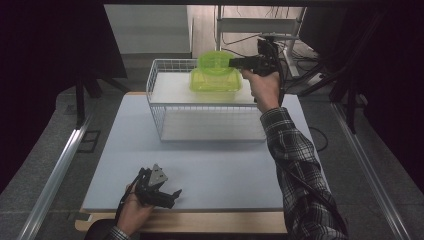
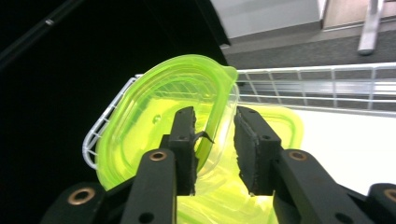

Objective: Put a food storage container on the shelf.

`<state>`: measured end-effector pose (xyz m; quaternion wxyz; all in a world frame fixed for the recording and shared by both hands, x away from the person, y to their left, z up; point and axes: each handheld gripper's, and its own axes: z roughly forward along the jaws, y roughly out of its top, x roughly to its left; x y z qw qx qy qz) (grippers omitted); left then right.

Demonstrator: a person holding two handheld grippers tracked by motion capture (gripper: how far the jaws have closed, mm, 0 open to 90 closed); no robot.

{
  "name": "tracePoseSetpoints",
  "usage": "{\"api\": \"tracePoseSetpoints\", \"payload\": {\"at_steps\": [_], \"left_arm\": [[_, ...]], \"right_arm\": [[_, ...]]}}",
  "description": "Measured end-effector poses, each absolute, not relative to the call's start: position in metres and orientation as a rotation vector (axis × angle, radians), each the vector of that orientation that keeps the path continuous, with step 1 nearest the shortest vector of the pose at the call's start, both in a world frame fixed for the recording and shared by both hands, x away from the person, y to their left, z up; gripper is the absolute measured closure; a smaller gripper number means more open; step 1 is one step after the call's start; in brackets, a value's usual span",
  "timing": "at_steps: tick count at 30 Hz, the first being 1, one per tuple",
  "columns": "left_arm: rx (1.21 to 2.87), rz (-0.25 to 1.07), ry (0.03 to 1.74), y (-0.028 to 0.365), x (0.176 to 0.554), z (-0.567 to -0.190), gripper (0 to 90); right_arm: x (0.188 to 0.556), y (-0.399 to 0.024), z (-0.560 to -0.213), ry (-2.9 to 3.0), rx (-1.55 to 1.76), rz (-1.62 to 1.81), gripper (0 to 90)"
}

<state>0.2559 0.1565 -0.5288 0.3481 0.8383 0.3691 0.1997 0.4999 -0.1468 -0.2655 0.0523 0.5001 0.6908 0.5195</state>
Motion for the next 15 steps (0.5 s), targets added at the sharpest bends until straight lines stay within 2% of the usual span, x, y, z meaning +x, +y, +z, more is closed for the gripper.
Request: {"api": "tracePoseSetpoints", "payload": {"at_steps": [15], "left_arm": [[2.173, 0.526, 0.958, 0.157, 0.256, -0.528, 1.4]], "right_arm": [[0.488, -0.146, -0.261, 2.164, 1.371, 1.547, 40.0]]}}
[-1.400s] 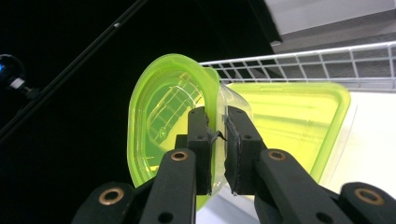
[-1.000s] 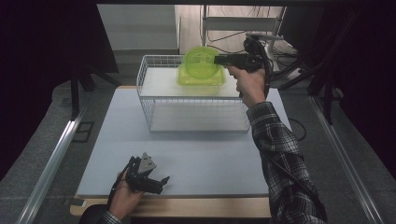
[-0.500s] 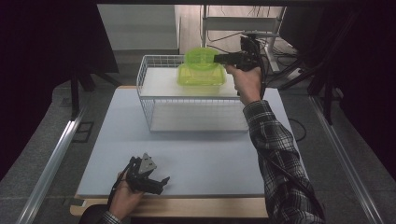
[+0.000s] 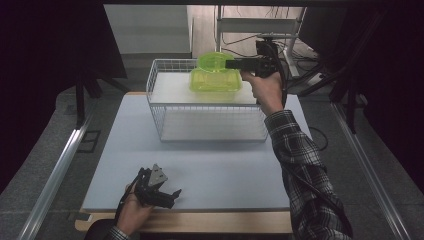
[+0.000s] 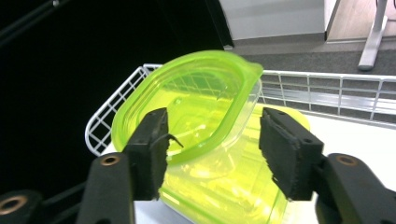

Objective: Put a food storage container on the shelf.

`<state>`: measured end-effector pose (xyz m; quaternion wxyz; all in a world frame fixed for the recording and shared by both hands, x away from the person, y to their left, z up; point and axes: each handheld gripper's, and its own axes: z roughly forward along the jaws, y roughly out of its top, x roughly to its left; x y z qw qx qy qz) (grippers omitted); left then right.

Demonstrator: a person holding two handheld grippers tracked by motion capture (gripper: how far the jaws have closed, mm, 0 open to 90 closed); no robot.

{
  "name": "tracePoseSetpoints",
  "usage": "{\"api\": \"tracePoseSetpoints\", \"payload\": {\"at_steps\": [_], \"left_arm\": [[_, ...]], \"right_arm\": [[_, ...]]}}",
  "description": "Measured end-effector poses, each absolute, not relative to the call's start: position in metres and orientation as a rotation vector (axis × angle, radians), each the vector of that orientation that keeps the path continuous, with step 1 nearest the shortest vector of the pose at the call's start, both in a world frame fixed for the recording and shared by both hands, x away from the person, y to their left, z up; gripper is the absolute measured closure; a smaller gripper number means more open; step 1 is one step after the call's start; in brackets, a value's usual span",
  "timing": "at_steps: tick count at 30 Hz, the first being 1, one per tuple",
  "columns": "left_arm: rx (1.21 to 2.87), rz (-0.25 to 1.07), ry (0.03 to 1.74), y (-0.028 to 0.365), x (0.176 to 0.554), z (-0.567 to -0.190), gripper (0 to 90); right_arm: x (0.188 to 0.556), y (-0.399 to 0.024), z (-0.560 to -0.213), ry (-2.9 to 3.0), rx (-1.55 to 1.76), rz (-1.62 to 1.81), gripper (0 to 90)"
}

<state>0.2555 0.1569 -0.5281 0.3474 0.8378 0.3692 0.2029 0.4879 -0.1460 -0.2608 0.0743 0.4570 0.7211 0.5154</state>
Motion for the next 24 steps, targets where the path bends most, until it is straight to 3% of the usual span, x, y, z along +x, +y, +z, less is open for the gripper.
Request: {"api": "tracePoseSetpoints", "payload": {"at_steps": [24], "left_arm": [[2.182, 0.515, 0.954, 0.156, 0.255, -0.528, 1.4]], "right_arm": [[0.446, -0.152, -0.288, 2.322, 1.141, 1.519, 18.3]]}}
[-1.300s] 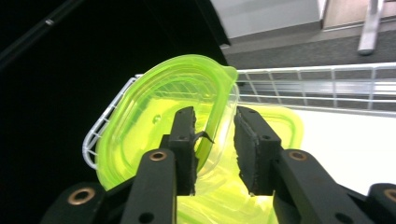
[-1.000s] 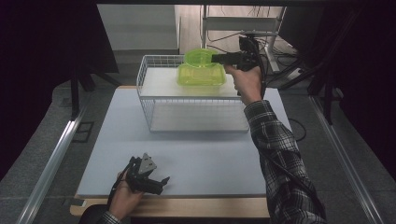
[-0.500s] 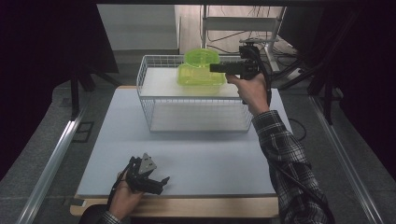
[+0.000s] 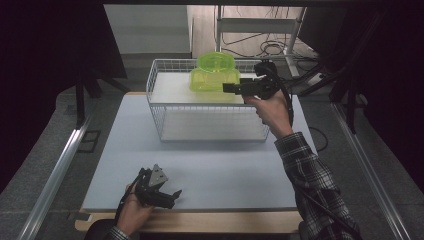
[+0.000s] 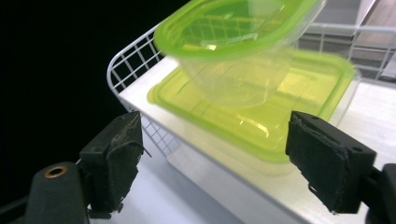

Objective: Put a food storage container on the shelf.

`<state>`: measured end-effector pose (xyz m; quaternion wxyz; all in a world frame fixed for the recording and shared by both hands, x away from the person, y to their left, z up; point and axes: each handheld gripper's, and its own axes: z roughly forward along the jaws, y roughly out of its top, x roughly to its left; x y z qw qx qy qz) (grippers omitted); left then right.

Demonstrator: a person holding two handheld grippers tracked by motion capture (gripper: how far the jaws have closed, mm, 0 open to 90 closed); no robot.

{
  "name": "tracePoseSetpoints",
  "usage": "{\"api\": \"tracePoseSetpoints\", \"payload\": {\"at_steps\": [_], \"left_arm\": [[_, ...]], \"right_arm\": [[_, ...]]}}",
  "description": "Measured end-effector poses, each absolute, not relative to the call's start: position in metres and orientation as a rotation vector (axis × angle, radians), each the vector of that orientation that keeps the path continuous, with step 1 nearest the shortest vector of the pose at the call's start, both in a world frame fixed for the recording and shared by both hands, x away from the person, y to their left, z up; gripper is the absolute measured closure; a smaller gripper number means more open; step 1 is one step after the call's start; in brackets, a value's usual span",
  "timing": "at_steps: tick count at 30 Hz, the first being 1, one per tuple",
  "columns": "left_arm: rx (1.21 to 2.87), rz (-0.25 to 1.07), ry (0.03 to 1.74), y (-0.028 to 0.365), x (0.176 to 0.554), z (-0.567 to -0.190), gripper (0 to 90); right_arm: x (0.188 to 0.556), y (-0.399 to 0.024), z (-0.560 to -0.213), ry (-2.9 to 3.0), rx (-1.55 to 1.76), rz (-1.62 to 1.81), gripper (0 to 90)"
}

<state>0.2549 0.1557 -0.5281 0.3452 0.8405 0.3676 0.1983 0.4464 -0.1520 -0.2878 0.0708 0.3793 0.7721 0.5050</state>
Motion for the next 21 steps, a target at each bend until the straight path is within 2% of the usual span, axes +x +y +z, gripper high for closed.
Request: {"api": "tracePoseSetpoints", "payload": {"at_steps": [21], "left_arm": [[2.188, 0.508, 0.955, 0.155, 0.255, -0.528, 1.2]], "right_arm": [[0.409, -0.155, -0.326, 2.419, 1.007, 1.441, 11.2]]}}
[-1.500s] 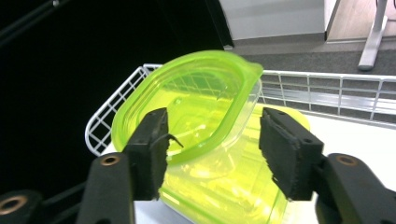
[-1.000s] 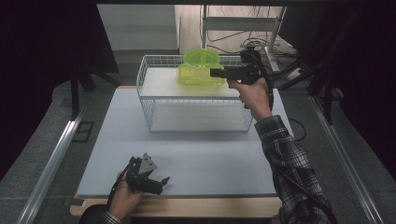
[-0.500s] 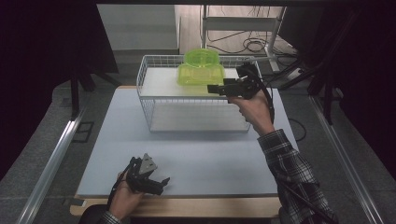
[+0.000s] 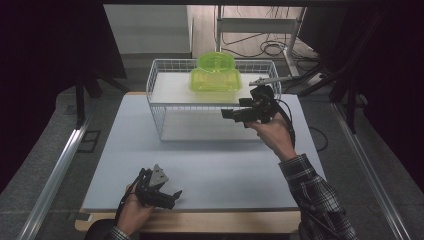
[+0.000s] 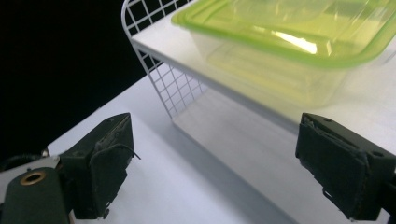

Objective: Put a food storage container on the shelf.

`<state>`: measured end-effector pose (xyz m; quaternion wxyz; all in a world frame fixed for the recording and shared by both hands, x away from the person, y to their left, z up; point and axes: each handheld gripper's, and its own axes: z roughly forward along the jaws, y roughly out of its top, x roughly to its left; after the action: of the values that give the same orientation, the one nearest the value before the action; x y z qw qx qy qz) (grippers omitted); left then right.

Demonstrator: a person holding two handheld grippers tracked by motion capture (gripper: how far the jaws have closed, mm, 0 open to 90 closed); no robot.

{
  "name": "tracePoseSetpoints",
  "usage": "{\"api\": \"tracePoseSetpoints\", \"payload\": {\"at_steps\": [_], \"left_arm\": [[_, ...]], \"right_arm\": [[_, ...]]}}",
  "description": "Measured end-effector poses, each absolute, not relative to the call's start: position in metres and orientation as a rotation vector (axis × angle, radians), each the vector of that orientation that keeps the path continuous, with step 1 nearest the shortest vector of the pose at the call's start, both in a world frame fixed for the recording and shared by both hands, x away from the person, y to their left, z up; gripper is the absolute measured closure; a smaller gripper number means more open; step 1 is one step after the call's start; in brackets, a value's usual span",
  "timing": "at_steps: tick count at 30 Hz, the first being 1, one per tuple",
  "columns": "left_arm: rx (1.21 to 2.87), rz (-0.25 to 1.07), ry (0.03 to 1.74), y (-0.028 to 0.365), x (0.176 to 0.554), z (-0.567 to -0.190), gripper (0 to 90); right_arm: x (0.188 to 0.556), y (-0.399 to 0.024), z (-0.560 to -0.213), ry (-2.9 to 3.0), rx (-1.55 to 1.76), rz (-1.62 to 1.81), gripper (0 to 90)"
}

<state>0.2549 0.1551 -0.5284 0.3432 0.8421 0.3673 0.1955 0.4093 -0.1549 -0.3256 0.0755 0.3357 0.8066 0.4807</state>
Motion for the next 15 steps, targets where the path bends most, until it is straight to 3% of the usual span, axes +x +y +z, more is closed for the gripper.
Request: {"api": "tracePoseSetpoints", "payload": {"at_steps": [15], "left_arm": [[2.187, 0.509, 0.957, 0.155, 0.255, -0.529, 1.1]], "right_arm": [[0.387, -0.171, -0.369, 2.451, 0.968, 1.369, 3.3]]}}
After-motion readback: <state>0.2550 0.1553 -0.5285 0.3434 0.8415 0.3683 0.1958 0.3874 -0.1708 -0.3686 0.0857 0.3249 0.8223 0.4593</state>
